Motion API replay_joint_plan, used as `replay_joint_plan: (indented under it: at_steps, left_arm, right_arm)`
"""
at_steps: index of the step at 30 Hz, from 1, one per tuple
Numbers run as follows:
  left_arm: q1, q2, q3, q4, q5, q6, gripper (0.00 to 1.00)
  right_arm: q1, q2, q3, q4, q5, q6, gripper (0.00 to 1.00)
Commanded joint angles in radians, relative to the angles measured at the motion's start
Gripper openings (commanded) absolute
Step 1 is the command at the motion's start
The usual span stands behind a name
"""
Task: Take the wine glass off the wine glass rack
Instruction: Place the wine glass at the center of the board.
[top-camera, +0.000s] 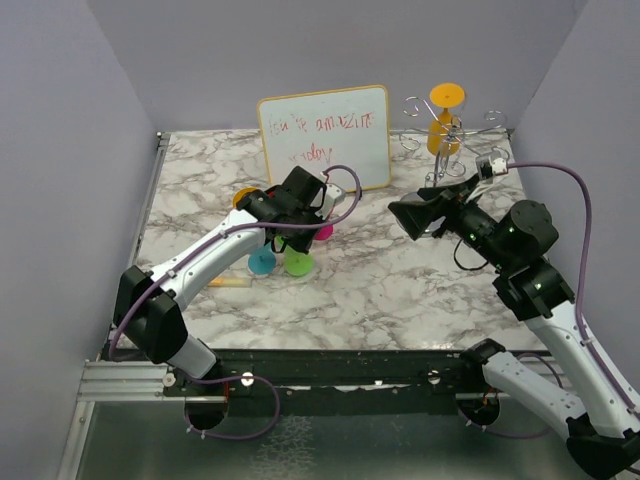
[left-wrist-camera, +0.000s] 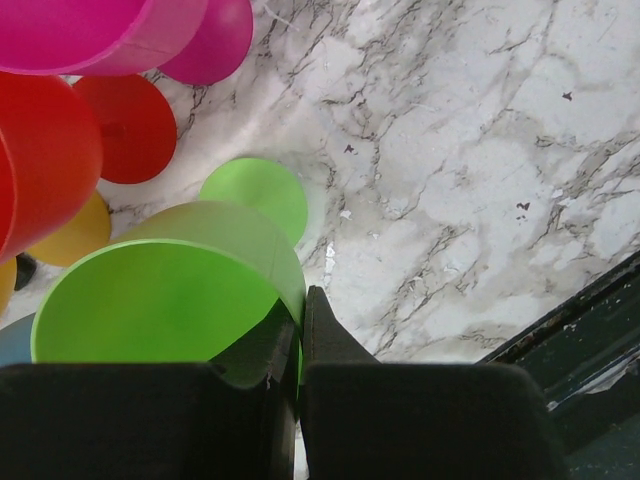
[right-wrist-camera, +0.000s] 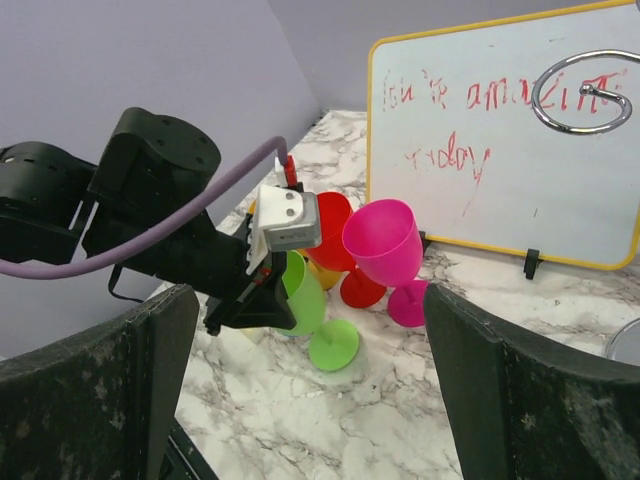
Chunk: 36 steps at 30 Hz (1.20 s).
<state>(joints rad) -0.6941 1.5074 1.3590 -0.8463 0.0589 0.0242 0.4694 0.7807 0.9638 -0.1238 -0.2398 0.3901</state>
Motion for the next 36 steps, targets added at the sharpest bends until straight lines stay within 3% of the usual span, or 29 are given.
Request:
replay_joint_plan:
  at_steps: [1,14,34,36]
  left_arm:
    - [-0.002,0.016,-0.016,0.015,-0.036,0.010,0.00]
    - [-0.002,0.039,-0.012,0.006,-0.089,0.003,0.00]
    - [0.002,0.039,-0.007,0.032,-0.131,-0.010,0.08]
    - [0.001,0.027,-0.013,0.042,-0.128,-0.007,0.19]
  right_arm:
    - [0.000,-0.014,-0.005,-0.031,0.017,-0.038,1.00]
    - [0.000,-0.003,0.010,-0.076,0.013,-0.069,1.00]
    - [0.000,0.013,0.020,-0.087,0.039,-0.069,1.00]
    - [0.000,0.012,0.022,-0.090,0.040,-0.070,1.00]
